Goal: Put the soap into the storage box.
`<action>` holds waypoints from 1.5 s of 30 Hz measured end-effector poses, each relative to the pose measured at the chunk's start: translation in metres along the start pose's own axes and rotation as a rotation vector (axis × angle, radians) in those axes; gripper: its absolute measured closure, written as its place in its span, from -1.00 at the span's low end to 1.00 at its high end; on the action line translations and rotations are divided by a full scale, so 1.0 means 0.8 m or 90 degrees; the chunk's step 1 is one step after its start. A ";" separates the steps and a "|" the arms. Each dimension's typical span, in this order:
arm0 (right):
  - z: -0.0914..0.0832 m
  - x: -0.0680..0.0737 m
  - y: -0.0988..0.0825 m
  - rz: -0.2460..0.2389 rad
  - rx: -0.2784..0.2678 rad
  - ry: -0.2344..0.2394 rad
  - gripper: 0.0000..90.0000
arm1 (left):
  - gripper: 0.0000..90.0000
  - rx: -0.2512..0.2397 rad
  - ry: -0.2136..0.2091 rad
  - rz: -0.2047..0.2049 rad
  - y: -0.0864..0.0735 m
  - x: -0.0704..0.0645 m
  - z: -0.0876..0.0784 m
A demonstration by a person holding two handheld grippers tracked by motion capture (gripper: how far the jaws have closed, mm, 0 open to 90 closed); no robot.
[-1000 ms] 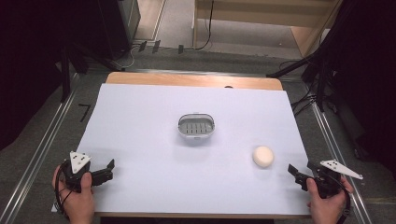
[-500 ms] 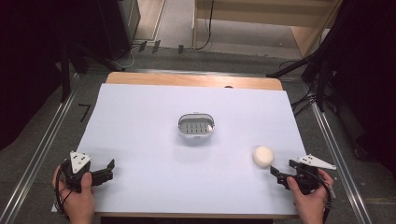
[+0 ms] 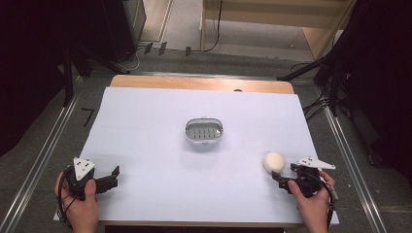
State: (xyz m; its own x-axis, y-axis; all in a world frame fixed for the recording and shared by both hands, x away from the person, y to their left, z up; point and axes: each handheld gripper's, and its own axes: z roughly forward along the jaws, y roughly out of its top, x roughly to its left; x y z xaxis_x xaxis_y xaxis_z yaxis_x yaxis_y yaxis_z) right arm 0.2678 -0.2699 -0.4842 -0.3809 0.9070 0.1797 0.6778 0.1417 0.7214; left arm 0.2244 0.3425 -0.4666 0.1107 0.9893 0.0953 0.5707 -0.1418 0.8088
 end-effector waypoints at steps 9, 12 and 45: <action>0.008 0.003 0.011 0.000 0.034 0.003 -0.65 | -1.00 -0.006 -0.002 0.001 -0.001 0.000 -0.001; 0.010 0.004 0.016 -0.004 0.052 0.005 -0.64 | -1.00 -0.005 -0.002 0.001 0.000 0.000 -0.001; 0.035 0.017 0.046 0.005 0.094 0.012 -0.63 | -1.00 -0.003 -0.008 -0.004 0.000 0.001 0.000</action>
State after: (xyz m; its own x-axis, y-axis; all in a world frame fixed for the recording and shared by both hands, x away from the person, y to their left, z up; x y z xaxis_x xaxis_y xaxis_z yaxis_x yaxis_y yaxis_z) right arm 0.3056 -0.2415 -0.4738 -0.3862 0.9010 0.1977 0.7653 0.1933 0.6139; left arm 0.2242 0.3437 -0.4664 0.1174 0.9896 0.0826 0.5679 -0.1351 0.8119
